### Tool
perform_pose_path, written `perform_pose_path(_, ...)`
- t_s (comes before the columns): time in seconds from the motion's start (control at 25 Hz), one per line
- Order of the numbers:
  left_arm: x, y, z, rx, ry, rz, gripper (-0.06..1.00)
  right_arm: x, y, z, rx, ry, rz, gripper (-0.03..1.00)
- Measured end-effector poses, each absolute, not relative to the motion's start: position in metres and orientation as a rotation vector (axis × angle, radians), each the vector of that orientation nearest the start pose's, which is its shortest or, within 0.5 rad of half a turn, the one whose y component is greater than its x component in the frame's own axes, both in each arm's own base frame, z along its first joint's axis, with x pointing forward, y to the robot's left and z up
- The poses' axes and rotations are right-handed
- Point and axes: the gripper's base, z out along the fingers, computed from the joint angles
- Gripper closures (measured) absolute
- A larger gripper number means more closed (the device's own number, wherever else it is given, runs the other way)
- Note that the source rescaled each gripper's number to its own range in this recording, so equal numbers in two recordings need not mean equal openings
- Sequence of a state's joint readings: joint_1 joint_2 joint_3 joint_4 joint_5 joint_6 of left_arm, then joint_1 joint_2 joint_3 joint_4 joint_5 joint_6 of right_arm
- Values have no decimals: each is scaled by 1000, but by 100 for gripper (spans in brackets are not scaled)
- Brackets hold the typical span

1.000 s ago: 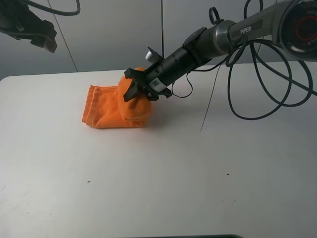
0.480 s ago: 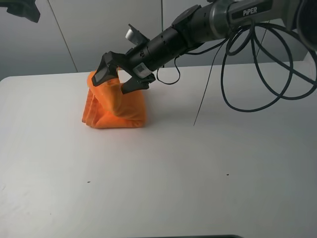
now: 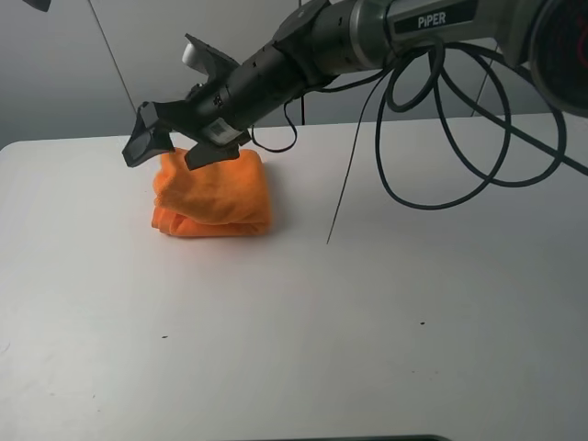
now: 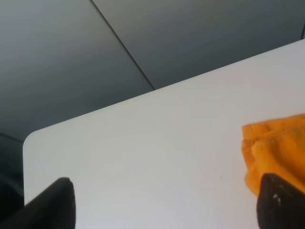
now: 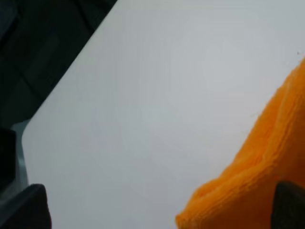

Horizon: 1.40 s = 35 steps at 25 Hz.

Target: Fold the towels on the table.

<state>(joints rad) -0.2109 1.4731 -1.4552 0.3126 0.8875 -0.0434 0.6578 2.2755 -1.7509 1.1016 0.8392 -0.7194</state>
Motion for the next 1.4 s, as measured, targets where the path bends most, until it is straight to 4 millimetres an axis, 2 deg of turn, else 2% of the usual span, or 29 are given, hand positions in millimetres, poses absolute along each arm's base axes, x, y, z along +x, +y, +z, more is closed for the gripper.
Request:
perform_pose_path(0.2,314,-44,382,310,2385,267,-4,358,325,188,-1012,2454,1024,-3)
perform_pose_path(0.36,304,-42,389,300,2385,265,-4,381,283,187,-947,2534,894,-3)
perform_pose_path(0.48,293,-40,397,286,2393,263,-4,394,244,186,-845,2592,836,-3)
perform_pose_path(0.6,281,-33,399,250,2406,242,-4,401,196,195,-705,2625,782,-3)
perform_pose_path(0.76,262,-8,389,151,2453,190,-4,394,134,209,-499,2649,704,-3)
perform_pose_path(0.84,252,3,380,110,2476,164,-4,379,113,221,-423,2637,675,-3)
perform_pose_path(0.92,236,11,374,61,2470,130,-4,362,102,234,-383,2616,649,-3)
perform_pose_path(1.08,205,11,368,21,2445,74,-4,317,93,265,-391,2556,621,-3)
perform_pose_path(1.32,147,7,373,2,2332,48,-4,242,78,317,-414,2389,557,-3)
perform_pose_path(1.4,127,6,374,-10,2285,45,-4,217,73,326,-412,2345,543,-3)
